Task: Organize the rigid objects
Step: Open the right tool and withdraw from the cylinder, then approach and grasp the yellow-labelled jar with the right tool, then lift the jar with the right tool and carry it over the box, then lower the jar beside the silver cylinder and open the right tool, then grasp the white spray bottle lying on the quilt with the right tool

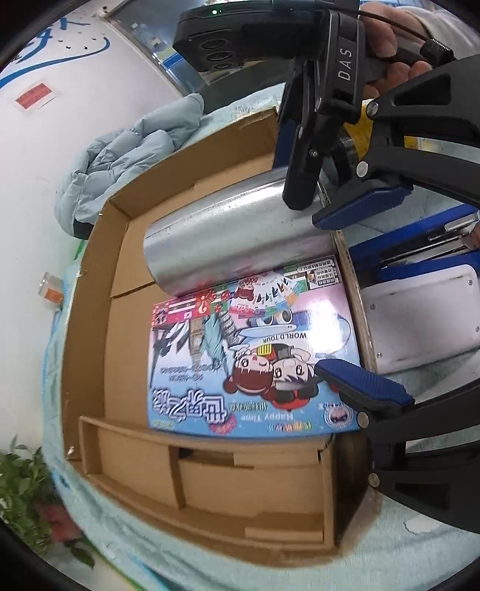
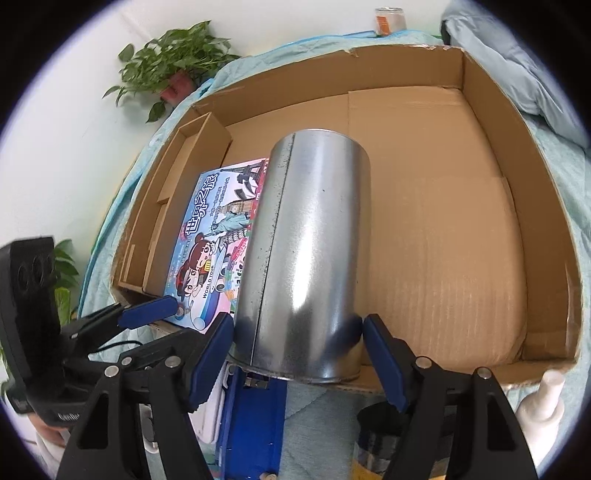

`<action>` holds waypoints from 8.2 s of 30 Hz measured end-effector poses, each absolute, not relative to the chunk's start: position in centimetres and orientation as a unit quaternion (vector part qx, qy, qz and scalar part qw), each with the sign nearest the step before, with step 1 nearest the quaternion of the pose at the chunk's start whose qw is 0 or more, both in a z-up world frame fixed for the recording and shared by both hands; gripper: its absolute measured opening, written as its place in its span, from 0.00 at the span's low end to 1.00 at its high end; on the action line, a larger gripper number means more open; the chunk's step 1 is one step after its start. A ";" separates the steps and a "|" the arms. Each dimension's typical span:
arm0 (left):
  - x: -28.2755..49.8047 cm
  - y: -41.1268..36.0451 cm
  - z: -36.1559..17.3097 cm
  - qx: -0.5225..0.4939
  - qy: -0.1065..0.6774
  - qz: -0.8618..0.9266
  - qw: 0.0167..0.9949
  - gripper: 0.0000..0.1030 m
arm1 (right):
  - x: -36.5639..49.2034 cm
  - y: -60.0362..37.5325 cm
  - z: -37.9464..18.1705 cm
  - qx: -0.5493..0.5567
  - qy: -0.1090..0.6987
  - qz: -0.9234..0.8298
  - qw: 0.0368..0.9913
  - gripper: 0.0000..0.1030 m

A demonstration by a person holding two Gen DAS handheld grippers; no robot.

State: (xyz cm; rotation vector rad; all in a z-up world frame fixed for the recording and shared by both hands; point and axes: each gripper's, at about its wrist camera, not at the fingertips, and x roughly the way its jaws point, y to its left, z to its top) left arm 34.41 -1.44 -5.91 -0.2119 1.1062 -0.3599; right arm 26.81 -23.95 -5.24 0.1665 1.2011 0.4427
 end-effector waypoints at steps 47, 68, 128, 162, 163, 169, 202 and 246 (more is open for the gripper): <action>3.8 -6.7 4.7 -0.008 0.357 -0.038 0.933 0.99 | 0.0 -27.3 -0.4 -0.020 0.411 0.177 0.894 1.00; 18.5 -8.0 -3.1 -0.065 0.491 -0.080 0.865 0.99 | 12.6 -32.0 -4.8 -0.005 0.479 0.163 0.863 0.76; 23.3 -15.3 0.2 -0.080 0.490 -0.254 0.830 0.83 | 13.2 -28.5 -0.4 -0.040 0.449 0.249 0.858 0.85; 33.7 -16.9 8.8 -0.072 0.428 -0.267 0.861 0.83 | 20.3 -28.1 6.8 -0.082 0.368 0.232 0.896 0.84; 34.2 -17.0 8.4 -0.073 0.433 -0.265 0.859 0.83 | 20.8 -28.1 6.6 -0.082 0.373 0.233 0.894 0.84; 37.6 -17.5 4.5 -0.088 0.484 -0.259 0.832 0.83 | 23.7 -28.3 4.0 -0.077 0.422 0.239 0.871 0.84; 29.4 -8.2 5.4 -0.049 0.410 -0.128 0.902 0.87 | 23.4 -34.3 -0.3 0.005 0.482 0.213 0.850 0.86; 20.1 -14.5 -6.1 -0.150 0.556 -0.272 0.771 0.87 | 8.9 -32.4 -8.1 0.069 0.562 0.233 0.791 0.39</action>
